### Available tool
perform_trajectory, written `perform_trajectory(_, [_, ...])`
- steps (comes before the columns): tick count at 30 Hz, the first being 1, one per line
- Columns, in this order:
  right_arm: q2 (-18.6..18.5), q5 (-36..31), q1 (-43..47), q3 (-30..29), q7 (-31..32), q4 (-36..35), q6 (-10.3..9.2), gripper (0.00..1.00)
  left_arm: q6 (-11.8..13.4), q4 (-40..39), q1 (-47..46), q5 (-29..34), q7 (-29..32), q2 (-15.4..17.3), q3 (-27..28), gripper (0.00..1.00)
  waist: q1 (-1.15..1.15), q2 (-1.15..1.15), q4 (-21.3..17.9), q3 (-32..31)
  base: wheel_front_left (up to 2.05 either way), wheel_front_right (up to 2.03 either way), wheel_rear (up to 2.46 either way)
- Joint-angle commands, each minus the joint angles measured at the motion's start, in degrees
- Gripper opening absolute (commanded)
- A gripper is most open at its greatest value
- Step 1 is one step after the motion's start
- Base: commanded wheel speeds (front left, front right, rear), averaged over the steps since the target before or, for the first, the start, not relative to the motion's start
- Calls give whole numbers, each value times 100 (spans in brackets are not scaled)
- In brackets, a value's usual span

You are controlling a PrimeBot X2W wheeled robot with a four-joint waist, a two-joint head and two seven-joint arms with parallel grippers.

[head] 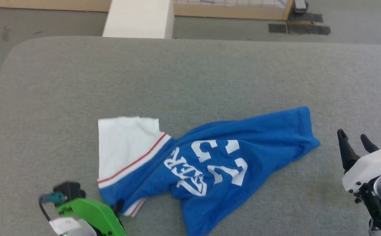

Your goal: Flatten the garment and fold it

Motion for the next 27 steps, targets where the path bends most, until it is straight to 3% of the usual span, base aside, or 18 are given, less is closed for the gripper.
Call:
perform_trajectory(1, [-1,-20,80,19,21,-16,-8,100,57,-7,81,-56,8,-48,-11,0,0,0,228,-236,0,0,0])
perform_trajectory(2, [-1,-16,87,33,29,-14,-8,100,67,16,120,-63,0,-60,-16,0,0,0,231,-247,0,0,0])
perform_trajectory(3, [-1,-17,99,46,34,-13,-8,100,68,10,122,-128,-63,-99,16,100,0,0,232,-261,0,0,0])
perform_trajectory(8, [-1,-2,153,100,45,-51,-8,100,26,-203,-243,-41,-431,36,214,100,0,0,163,-258,0,0,0])
perform_trajectory(14, [-1,11,79,143,68,-110,-8,100,-174,-138,-1534,684,-804,701,142,100,0,0,13,-25,0,0,0])
perform_trajectory(20, [-1,23,-93,245,61,-137,-8,100,-407,1341,-2680,975,-288,1000,-305,100,0,0,-254,314,0,0,0])
perform_trajectory(27, [-1,-14,-241,252,-19,-129,-8,100,-28,2760,-2952,1127,450,1012,-470,100,0,0,-534,653,0,0,0])
